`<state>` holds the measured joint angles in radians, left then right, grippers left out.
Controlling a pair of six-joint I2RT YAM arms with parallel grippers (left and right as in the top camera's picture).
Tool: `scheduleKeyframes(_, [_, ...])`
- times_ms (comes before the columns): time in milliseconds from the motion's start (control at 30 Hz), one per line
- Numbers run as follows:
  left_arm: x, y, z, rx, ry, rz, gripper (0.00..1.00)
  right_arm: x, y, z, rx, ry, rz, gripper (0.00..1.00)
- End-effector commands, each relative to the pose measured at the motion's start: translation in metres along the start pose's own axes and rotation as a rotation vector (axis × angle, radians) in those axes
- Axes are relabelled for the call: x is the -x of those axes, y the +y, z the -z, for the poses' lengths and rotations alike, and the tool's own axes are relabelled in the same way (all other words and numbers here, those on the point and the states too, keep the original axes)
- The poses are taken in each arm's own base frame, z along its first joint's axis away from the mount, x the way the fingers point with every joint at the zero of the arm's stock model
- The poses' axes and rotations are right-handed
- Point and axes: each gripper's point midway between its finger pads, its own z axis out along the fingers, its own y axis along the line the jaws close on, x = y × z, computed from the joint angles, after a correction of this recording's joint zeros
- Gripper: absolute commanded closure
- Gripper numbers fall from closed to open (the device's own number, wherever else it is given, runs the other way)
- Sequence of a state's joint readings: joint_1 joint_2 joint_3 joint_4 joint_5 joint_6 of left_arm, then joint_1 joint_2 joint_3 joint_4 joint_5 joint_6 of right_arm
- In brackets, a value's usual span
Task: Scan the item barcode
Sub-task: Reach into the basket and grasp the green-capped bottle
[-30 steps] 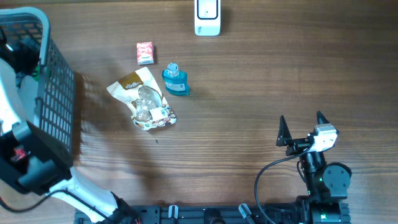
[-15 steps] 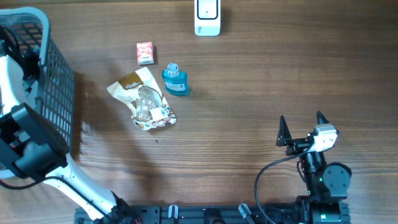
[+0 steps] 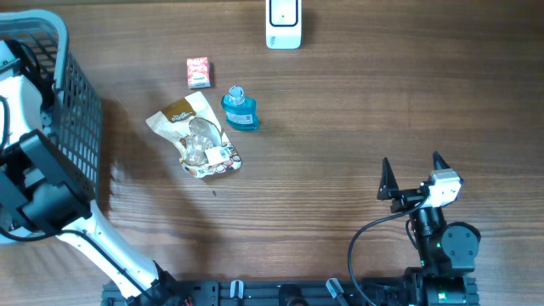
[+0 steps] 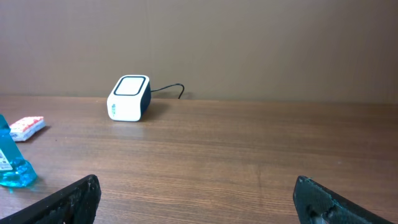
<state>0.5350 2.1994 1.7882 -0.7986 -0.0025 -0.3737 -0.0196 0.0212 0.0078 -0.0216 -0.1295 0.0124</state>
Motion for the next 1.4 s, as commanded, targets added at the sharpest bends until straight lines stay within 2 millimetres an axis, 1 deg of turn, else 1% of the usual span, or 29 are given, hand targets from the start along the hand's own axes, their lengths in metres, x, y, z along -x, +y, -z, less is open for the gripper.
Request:
scheduleKeyframes(0, [0.0, -0.003, -0.004, 0.004, -0.007, 0.001, 0.12, 0.007, -0.001, 0.001, -0.007, -0.019, 0.014, 0.0])
scheduleKeyframes(167, [0.006, -0.006, -0.003, -0.009, -0.034, 0.002, 0.12, 0.007, -0.001, 0.001, -0.007, -0.019, 0.014, 0.0])
scheduleKeyframes(233, [0.009, -0.006, -0.003, -0.01, -0.044, 0.027, 0.2, 0.007, -0.001, 0.001, -0.007, -0.019, 0.014, 0.0])
scheduleKeyframes(267, [0.009, -0.007, -0.003, -0.011, -0.046, 0.03, 0.27, 0.007, -0.001, 0.001, -0.008, -0.019, 0.014, 0.0])
scheduleKeyframes(300, [0.009, -0.007, -0.003, -0.011, -0.046, 0.031, 0.29, 0.007, -0.001, 0.001, -0.007, -0.019, 0.014, 0.0])
scheduleKeyframes(400, [0.007, -0.006, -0.003, -0.007, -0.038, 0.031, 0.32, 0.007, -0.001, 0.001, -0.007, -0.02, 0.014, 0.0])
scheduleKeyframes(433, [0.007, -0.006, -0.003, -0.006, -0.037, 0.031, 0.34, 0.007, -0.001, 0.001, -0.008, -0.019, 0.014, 0.0])
scheduleKeyframes(633, [0.0, -0.001, -0.001, 0.009, -0.007, 0.031, 0.35, 0.007, -0.001, 0.001, -0.007, -0.019, 0.014, 0.0])
scheduleKeyframes(667, [0.0, -0.001, 0.001, 0.01, -0.007, 0.032, 0.35, 0.007, -0.001, 0.001, -0.008, -0.019, 0.014, 0.0])
scheduleKeyframes(733, [0.004, 0.0, 0.011, 0.005, -0.021, 0.037, 0.34, 0.007, -0.001, 0.001, -0.008, -0.019, 0.014, 0.0])
scheduleKeyframes(767, [0.008, 0.001, 0.019, -0.001, -0.037, 0.042, 0.34, 0.007, -0.001, 0.001, -0.008, -0.019, 0.014, 0.0])
scheduleKeyframes(867, [0.025, 0.007, 0.057, -0.024, -0.105, 0.065, 0.31, 0.007, -0.001, 0.001, -0.008, -0.019, 0.015, 0.0])
scheduleKeyframes(900, [0.03, 0.011, 0.071, -0.03, -0.129, 0.077, 0.31, 0.007, -0.001, 0.001, -0.008, -0.019, 0.014, 0.0])
scheduleKeyframes(967, [0.04, 0.021, 0.11, -0.043, -0.184, 0.101, 0.31, 0.007, -0.001, 0.001, -0.008, -0.019, 0.014, 0.0])
scheduleKeyframes(1067, [0.044, 0.027, 0.154, -0.066, -0.245, 0.116, 0.31, 0.007, -0.001, 0.001, -0.007, -0.019, 0.015, 0.0])
scheduleKeyframes(1100, [0.043, 0.026, 0.168, -0.079, -0.263, 0.115, 0.32, 0.007, -0.001, 0.001, -0.008, -0.019, 0.014, 0.0])
scheduleKeyframes(1133, [0.041, 0.022, 0.189, -0.113, -0.288, 0.111, 0.32, 0.007, -0.001, 0.001, -0.007, -0.02, 0.014, 0.0])
scheduleKeyframes(1167, [0.039, 0.018, 0.204, -0.148, -0.301, 0.107, 0.32, 0.007, -0.001, 0.001, -0.007, -0.019, 0.014, 0.0])
scheduleKeyframes(1200, [0.036, 0.014, 0.222, -0.187, -0.317, 0.12, 0.32, 0.007, -0.001, 0.001, -0.008, -0.019, 0.014, 0.0])
scheduleKeyframes(1233, [0.032, 0.008, 0.245, -0.241, -0.342, 0.116, 0.32, 0.007, -0.001, 0.001, -0.008, -0.019, 0.015, 0.0])
scheduleKeyframes(1300, [0.027, -0.001, 0.273, -0.314, -0.37, 0.118, 0.32, 0.007, -0.001, 0.001, -0.007, -0.019, 0.014, 0.0])
scheduleKeyframes(1367, [0.017, -0.013, 0.302, -0.413, -0.386, 0.088, 0.32, 0.007, -0.001, 0.001, -0.008, -0.019, 0.014, 0.0])
